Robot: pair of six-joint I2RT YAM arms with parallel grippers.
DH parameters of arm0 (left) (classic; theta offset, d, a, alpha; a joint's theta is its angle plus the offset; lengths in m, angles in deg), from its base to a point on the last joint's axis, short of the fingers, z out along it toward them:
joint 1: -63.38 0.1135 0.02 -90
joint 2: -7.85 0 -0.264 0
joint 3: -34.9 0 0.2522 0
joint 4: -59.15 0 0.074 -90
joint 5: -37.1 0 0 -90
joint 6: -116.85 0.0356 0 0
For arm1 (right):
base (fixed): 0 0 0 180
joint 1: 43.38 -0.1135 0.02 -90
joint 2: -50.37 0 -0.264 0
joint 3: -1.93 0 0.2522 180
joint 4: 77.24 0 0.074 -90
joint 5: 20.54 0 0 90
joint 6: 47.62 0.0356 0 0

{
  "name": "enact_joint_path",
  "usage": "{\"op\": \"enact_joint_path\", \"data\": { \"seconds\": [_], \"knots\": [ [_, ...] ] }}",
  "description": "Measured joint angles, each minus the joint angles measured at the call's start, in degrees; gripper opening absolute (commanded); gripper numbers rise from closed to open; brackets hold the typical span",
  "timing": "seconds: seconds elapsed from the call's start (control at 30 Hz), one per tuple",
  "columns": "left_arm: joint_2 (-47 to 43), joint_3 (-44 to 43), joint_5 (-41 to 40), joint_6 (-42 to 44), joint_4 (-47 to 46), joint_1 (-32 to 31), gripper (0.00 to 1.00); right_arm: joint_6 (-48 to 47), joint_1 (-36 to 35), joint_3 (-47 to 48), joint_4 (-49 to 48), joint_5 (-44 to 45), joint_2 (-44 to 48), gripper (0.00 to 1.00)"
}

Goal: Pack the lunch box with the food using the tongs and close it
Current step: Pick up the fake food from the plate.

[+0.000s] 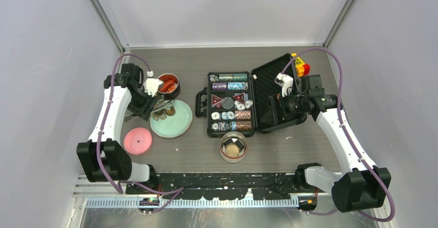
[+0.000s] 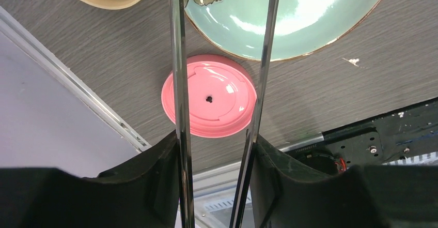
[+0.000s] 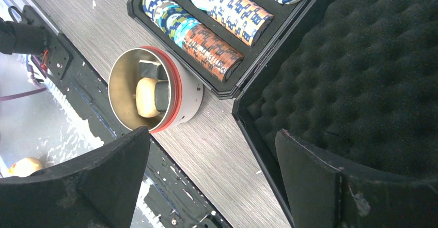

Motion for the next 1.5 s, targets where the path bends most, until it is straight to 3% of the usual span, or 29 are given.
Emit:
{"op": "enact_joint_path", "data": {
  "seconds": [0.33,0.8,1.07,1.37,1.5],
  "knots": [
    [3.3,0.9,-4.9,-3.9,-4.5,-7.0,0.45,0.0,0.0,0.0,0.0,0.1,0.0,0.95],
    [4.3,3.0,-7.7,-4.7,-5.2,-10.1,0.4,0.0,0.0,0.0,0.0,0.1,0.0,0.95],
    [4.2,4.1,-7.7,-4.7,-5.2,-12.9,0.26,0.0,0.0,0.0,0.0,0.1,0.0,0.95],
    [2.3,5.1,-7.6,-4.2,-5.0,-13.9,0.02,0.0,0.0,0.0,0.0,0.1,0.0,0.95],
    [-0.7,4.9,-6.5,-4.2,-3.9,-13.9,0.0,0.0,0.0,0.0,0.0,0.1,0.0,0.95]
  ]
}}
